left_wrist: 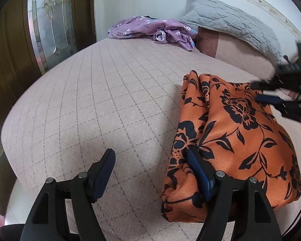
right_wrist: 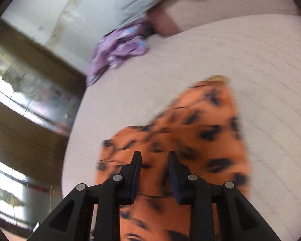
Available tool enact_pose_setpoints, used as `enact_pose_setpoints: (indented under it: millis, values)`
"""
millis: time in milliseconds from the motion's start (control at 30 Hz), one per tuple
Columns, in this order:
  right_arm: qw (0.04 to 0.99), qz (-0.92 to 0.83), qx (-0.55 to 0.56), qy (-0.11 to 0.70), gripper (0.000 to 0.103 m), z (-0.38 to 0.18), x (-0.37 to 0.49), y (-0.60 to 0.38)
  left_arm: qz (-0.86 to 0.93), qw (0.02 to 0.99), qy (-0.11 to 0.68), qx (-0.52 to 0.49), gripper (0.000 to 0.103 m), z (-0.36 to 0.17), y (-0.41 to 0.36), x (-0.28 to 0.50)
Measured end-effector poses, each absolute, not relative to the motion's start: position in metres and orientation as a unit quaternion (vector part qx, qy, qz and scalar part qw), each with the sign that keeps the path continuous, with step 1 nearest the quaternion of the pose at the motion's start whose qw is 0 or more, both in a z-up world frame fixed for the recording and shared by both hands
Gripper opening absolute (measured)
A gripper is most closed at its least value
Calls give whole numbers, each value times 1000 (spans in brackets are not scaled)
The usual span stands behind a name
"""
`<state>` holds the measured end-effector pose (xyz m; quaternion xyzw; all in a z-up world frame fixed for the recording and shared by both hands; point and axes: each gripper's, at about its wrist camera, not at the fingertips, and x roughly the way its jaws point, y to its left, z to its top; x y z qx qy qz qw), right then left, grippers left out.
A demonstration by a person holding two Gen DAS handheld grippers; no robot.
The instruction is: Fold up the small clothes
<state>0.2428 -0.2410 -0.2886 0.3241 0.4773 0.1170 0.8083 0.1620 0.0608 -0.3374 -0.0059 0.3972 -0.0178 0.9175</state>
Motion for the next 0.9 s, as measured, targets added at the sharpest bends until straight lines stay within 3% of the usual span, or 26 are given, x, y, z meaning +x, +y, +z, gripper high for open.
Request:
enact_pose_setpoints:
  millis: [167,333,800,833,867,900]
  values:
    - [778,148,294,535,34,-323,278,-187,-19,920,392,0,75,-339,60,162]
    - [804,136,248,523,34,-316,278,-173,-16,921,389,0,78,-339,61,162]
    - [843,138,251,456,34,-251,145,-229,-8,922,388,-1,78,-340,60,160]
    - [841,135,251,459,40,-253,137,-234,-7,922,388,0,78,-340,60,160]
    - [839,129,248,468,57,-259,132,-236,-5,922,387,1,80,-340,59,159]
    - [829,120,239,491,59,-273,126,-237,-1,922,387,4,82,-340,58,159]
